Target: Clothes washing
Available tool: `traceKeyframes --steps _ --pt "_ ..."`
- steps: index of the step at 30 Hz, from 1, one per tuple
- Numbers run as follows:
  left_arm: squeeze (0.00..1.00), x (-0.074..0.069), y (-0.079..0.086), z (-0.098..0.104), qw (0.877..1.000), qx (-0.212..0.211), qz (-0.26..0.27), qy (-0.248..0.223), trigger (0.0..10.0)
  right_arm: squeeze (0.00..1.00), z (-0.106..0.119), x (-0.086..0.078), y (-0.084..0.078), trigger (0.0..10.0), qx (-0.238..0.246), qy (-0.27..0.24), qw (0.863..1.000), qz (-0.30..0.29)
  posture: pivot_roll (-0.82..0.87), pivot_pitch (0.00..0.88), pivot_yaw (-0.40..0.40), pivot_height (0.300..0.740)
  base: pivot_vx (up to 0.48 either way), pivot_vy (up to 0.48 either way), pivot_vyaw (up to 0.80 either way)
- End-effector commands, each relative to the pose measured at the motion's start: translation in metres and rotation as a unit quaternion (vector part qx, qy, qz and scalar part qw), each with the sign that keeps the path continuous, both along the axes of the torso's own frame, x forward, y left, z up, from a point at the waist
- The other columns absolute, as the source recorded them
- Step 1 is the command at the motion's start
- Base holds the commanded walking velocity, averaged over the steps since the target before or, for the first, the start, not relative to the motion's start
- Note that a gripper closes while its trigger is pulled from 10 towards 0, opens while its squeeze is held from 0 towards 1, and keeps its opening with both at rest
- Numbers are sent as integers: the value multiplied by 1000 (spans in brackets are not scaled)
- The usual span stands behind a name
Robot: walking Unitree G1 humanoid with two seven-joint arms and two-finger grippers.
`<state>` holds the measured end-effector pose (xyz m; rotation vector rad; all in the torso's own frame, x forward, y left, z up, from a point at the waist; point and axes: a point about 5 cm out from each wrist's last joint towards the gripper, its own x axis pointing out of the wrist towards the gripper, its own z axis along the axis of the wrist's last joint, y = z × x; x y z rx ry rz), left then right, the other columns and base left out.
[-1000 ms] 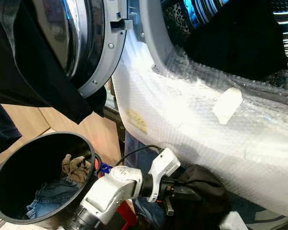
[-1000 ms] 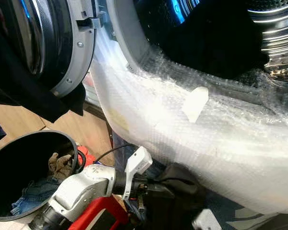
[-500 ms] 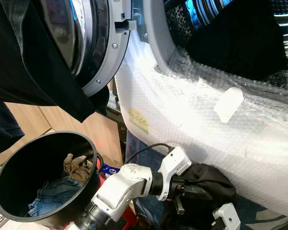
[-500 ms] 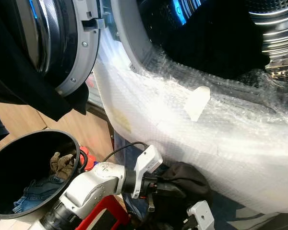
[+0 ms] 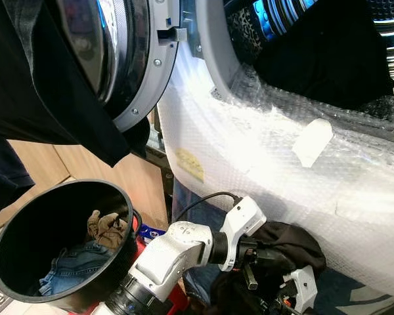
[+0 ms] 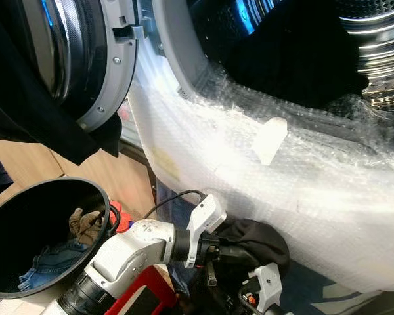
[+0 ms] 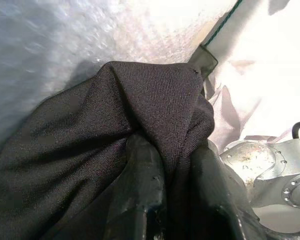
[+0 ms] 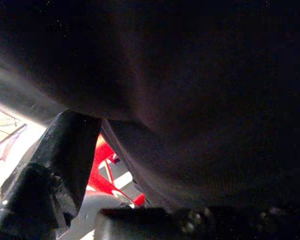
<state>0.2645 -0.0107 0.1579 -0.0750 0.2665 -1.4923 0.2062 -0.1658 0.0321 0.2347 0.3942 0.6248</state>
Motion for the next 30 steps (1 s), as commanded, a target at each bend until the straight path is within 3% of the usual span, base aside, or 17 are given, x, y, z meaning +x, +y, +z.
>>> traceKeyframes --steps 1,5,8,11,16,17,18,19,30 --pt "0 -7 -6 6 1000 -5 -29 -12 0 0 -1 3 6 10000 4 1 1000 -6 -64 106 44 740 0 0 0" --pt "0 -8 -7 8 1000 -11 -27 -9 0 0 -6 3 14 10000 9 5 1000 -14 -68 102 39 740 0 0 0" --pt "0 -9 -8 7 1000 -12 -28 -3 0 0 -13 10 19 10000 -19 10 999 -32 -84 115 42 740 0 0 0" --pt "0 -9 -8 7 1000 -10 -29 -4 0 0 -7 21 23 10000 -4 -7 998 -65 -81 120 47 740 0 0 0" --pt "0 -8 -8 8 1000 -9 -27 -4 0 0 -7 24 27 10000 1 -13 997 -77 -75 115 48 740 0 0 0" --pt "0 -8 -8 8 1000 -9 -27 -4 0 0 -7 24 28 4196 1 -16 997 -76 -75 115 48 740 0 0 0" --pt "0 -8 -8 8 1000 -9 -27 -4 0 0 -7 25 29 4196 1 -20 997 -75 -75 115 48 740 0 0 0" --pt "0 -7 -7 8 1000 -8 -26 -4 0 0 -5 25 32 0 6 -27 997 -73 -76 115 50 740 0 0 0" --pt "0 -5 -4 10 1000 -16 -14 -3 0 0 -3 24 29 0 8 -50 996 -72 -89 114 46 740 0 0 0"
